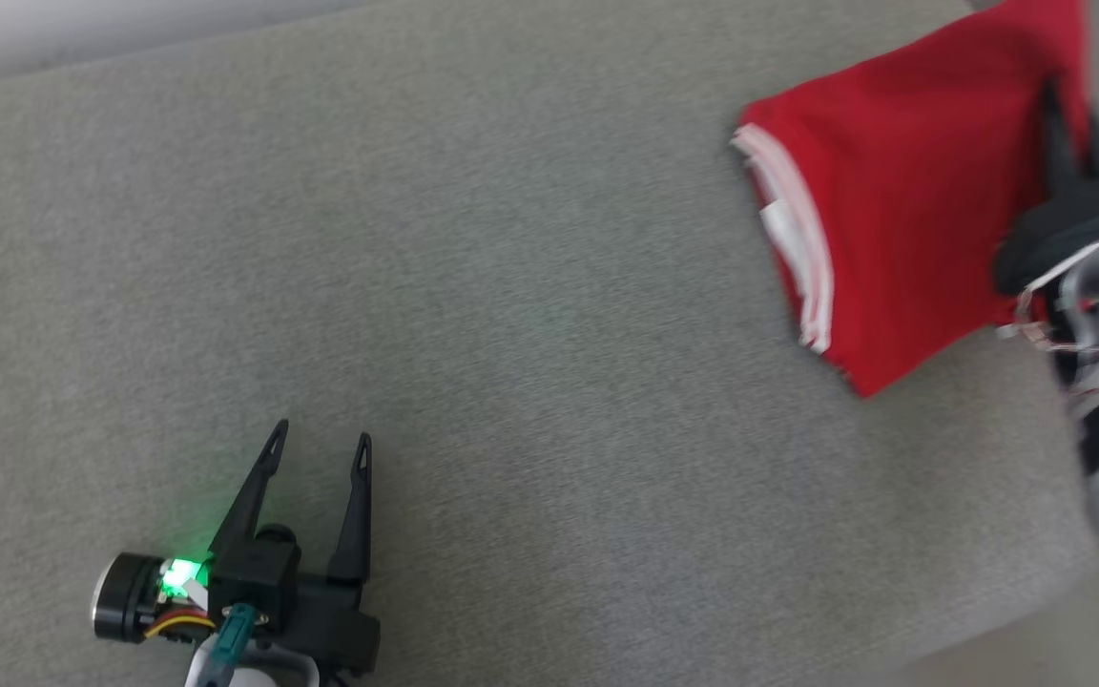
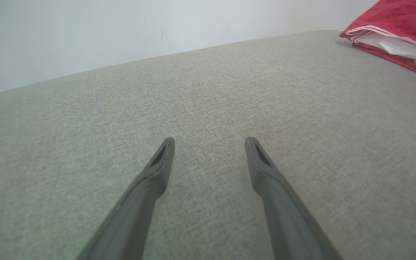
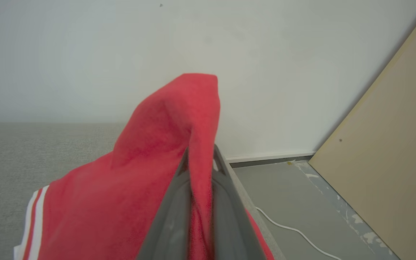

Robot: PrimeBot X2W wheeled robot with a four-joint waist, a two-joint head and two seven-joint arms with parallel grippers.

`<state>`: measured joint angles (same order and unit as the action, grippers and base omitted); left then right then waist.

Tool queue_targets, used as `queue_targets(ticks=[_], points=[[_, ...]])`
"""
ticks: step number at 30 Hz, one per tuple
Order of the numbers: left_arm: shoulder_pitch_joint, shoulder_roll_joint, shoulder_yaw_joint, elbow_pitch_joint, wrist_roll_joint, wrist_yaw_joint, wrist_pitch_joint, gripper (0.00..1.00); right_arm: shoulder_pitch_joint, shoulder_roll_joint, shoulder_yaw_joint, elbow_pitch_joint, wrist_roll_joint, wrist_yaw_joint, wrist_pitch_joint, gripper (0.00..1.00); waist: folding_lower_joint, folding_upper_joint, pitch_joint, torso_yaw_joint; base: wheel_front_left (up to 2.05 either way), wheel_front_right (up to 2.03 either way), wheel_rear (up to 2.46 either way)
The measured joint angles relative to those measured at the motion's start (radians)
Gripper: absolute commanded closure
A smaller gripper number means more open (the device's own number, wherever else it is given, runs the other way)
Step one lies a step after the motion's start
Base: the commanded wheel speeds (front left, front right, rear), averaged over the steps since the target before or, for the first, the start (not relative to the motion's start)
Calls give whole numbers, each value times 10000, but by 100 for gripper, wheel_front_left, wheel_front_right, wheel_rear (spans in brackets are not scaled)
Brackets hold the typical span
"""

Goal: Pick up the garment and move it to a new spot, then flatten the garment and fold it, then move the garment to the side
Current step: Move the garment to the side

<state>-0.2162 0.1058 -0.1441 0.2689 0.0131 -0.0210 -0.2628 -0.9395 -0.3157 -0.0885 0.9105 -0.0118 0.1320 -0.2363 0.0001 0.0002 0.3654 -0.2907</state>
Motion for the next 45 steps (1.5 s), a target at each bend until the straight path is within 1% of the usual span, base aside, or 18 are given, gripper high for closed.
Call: queue_targets(ticks=[6, 8, 9, 10, 11, 12, 15, 18, 21, 24, 27, 29, 31, 35, 39, 41, 43, 45], points=[[-189, 35, -132, -117, -19, 71, -12, 0, -763, -874, -1160, 828, -1172, 0, 309, 100, 0, 0, 376, 500, 0, 0, 0], [-271, 23, -190, -130, -35, 96, -12, 0, -838, -1218, -1770, 1118, -1513, 0, 481, 100, 0, 0, 460, 665, 0, 0, 0], [-304, 25, -205, -136, -42, 117, -12, 0, -832, -1407, -2046, 1210, -1806, 0, 548, 97, 0, 0, 494, 751, 0, 0, 0], [-317, 19, -211, -146, -50, 128, -12, 0, -818, -1559, -2393, 1248, -2059, 0, 644, 72, -1, 0, 522, 833, 0, 0, 0], [-325, 21, -217, -165, -61, 142, -12, 0, -799, -1722, -2786, 1267, -2266, 0, 736, 6, -2, -1, 547, 916, 0, 0, 0], [-332, 25, -221, -180, -63, 169, -12, 0, -781, -1860, -3141, 1252, -2554, 0, 786, 0, -2, -1, 568, 993, 0, 0, 0], [-354, 27, -211, -199, -102, 221, -12, 0, -697, -1952, -4069, 920, -3350, 0, 556, 0, -1, -1, 623, 1195, 0, 0, 0], [-353, 29, -176, -188, -136, 305, -12, 0, -633, -1657, -4688, 673, -3866, 0, 186, 0, -1, -1, 619, 1328, 0, 0, 0], [-338, 31, -123, -165, -167, 385, -12, 0, -644, -1191, -4763, 533, -4038, 0, -123, 0, -1, -1, 511, 1371, 0, 0, 0], [-281, 40, -27, -136, -226, 433, -8, 0, -694, -623, -4197, 343, -3985, 0, -228, 0, -1, -1, 364, 1397, 0, 0, 0], [-227, 35, 79, -113, -313, 479, -4, 0, -553, 307, -3183, -759, -3267, 0, -251, 0, -1, -1, 203, 1422, 0, 0, 0], [-115, 27, 171, -109, -343, 556, -2, 0, -44, 894, -2435, -1530, -2757, 0, -257, 0, -1, -2, 78, 1449, 0, 0, 0], [-62, 2, 247, -104, -410, 568, 0, 0, 692, 1325, -1864, -2132, -2276, 0, -267, 0, -1, -1, -62, 1485, 0, 0, 0], [134, -71, 397, -104, -449, 616, 2, 0, 1736, 1850, -892, -2930, -1492, 0, -270, 0, -2, -2, -354, 1612, 0, 0, 0], [270, -121, 591, -94, -508, 629, 2, 0, 2724, 2163, -19, -3227, -899, 0, -268, 0, -1, -1, -600, 1850, 0, 0, 0], [358, -161, 662, -81, -516, 648, 2, 0, 3200, 2297, 104, -3235, -656, 0, -268, 0, -2, -1, -726, 1976, 0, 0, 0], [455, -199, 759, -82, -535, 650, 2, 0, 3648, 2374, 420, -3218, -619, 0, -270, 0, -2, -2, -849, 2110, 0, 0, 0], [560, -234, 821, -65, -571, 648, 2, 0, 4050, 2481, 462, -3216, -577, 0, -268, 0, -2, -2, -966, 2244, 0, 0, 0]])
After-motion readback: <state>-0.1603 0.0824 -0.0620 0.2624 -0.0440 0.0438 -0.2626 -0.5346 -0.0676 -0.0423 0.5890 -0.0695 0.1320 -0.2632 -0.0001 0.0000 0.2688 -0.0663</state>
